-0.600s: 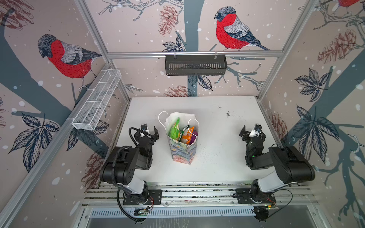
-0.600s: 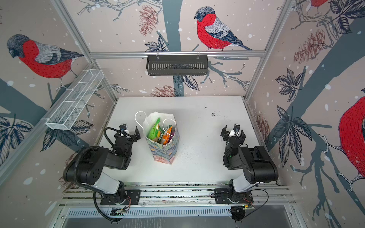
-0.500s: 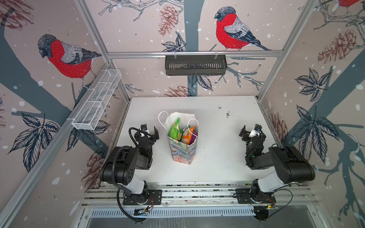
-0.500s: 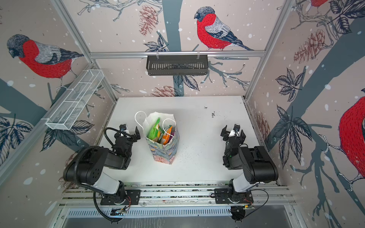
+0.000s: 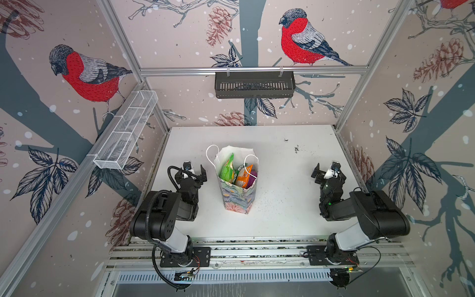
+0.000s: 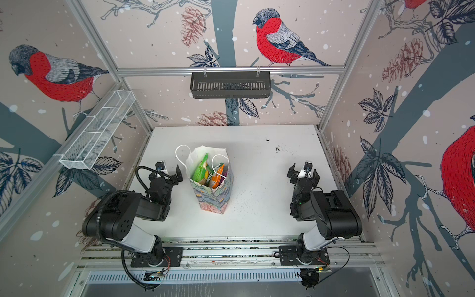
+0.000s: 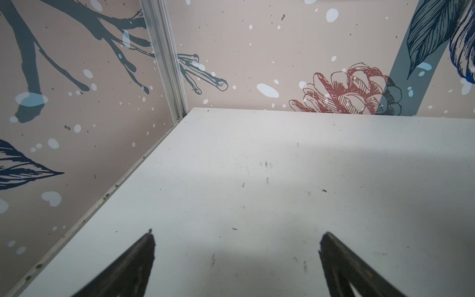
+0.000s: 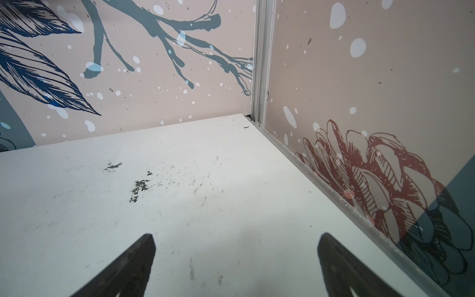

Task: Take the snacks out of the paper bag
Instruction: Pick up the paper bag at the center of the table.

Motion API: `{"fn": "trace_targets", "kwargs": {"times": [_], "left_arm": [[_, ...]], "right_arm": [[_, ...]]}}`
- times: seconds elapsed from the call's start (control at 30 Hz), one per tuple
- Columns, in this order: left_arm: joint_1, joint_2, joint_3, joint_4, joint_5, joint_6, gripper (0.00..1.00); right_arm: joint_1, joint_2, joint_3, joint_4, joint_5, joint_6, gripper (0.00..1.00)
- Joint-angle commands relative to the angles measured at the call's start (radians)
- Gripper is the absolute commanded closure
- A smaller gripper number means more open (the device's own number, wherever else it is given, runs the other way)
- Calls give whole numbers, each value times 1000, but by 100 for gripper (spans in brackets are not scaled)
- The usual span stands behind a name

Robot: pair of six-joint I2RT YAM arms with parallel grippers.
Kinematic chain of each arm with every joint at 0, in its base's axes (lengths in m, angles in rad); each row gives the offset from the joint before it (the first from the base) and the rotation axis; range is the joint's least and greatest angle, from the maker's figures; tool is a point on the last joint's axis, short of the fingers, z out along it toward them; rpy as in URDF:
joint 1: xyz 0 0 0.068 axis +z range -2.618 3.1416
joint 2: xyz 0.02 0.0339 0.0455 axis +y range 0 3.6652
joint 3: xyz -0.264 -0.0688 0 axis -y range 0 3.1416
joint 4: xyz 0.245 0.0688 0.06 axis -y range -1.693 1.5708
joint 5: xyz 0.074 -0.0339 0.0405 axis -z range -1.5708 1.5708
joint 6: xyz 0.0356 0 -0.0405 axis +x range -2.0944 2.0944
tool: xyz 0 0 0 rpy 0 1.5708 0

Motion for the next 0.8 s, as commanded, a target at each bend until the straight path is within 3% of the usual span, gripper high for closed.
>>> {"fn": "trace_targets", "kwargs": {"times": [0.0,0.5,0.67,0.77], "left_arm": [[2,-1,3,55,16,17,1],[8,-1,12,37,33,13,4],[25,-5,18,18,70,5,29],[24,-18,23,5,28,-4,38]], "right_arm": [[-2,-2,0,25,-5,6,0],[-15,-22,26,-58,-31,19,0],[-15,-22,21,-48,-33,21,1],[-16,-18,14,-28,-33,18,11]]}}
